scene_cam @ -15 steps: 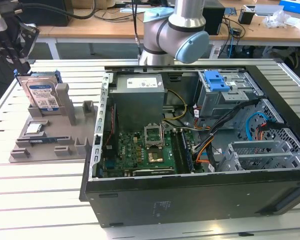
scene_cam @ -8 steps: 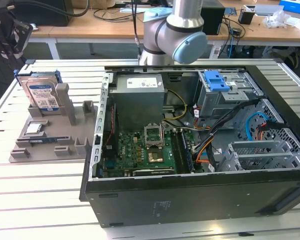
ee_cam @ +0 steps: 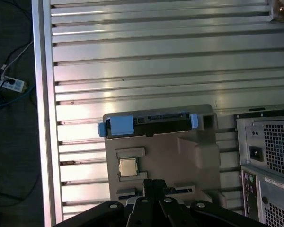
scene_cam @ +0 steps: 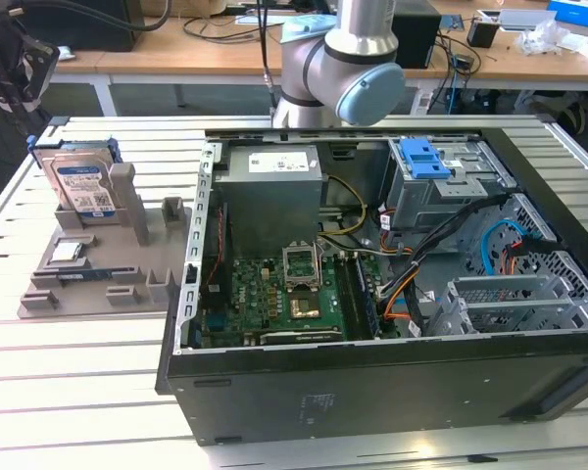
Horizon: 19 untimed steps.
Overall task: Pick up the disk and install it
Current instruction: 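Reach for the disk, then pick up the disk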
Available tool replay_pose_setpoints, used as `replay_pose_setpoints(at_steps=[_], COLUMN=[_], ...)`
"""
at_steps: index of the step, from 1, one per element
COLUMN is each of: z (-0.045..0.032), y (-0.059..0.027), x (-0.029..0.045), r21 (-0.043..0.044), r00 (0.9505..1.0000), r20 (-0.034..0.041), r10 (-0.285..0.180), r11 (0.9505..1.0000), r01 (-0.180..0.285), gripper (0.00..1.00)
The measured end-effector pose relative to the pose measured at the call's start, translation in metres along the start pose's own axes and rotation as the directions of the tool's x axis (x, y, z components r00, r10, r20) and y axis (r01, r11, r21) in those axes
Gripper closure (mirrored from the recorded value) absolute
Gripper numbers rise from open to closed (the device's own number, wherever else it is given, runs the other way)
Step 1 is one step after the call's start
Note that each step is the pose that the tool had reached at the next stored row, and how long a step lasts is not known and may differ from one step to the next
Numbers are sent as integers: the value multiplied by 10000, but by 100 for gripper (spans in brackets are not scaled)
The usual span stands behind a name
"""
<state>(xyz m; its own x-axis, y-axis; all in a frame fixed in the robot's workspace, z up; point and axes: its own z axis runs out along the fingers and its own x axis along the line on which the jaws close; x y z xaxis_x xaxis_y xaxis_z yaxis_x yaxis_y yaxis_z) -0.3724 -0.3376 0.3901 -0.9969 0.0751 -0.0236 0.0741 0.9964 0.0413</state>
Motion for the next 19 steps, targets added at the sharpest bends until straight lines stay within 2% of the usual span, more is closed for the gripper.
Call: replay_pose_setpoints(at_steps=[11, 13, 15, 17, 19], z=[0, -1, 0, 0, 0], y=[0, 1, 0, 0, 0], x=[2, 3, 3, 3, 3], r21=[0, -7, -27, -48, -59], r00=[10000, 9995, 9946, 9846, 9772], r20=[0, -14, -42, -69, -83], r10=[-9, -310, -1037, -1748, -2122], r11=[10000, 9995, 9946, 9846, 9772], r01=[9, 310, 1036, 1748, 2121], gripper=[90, 90, 90, 90, 90])
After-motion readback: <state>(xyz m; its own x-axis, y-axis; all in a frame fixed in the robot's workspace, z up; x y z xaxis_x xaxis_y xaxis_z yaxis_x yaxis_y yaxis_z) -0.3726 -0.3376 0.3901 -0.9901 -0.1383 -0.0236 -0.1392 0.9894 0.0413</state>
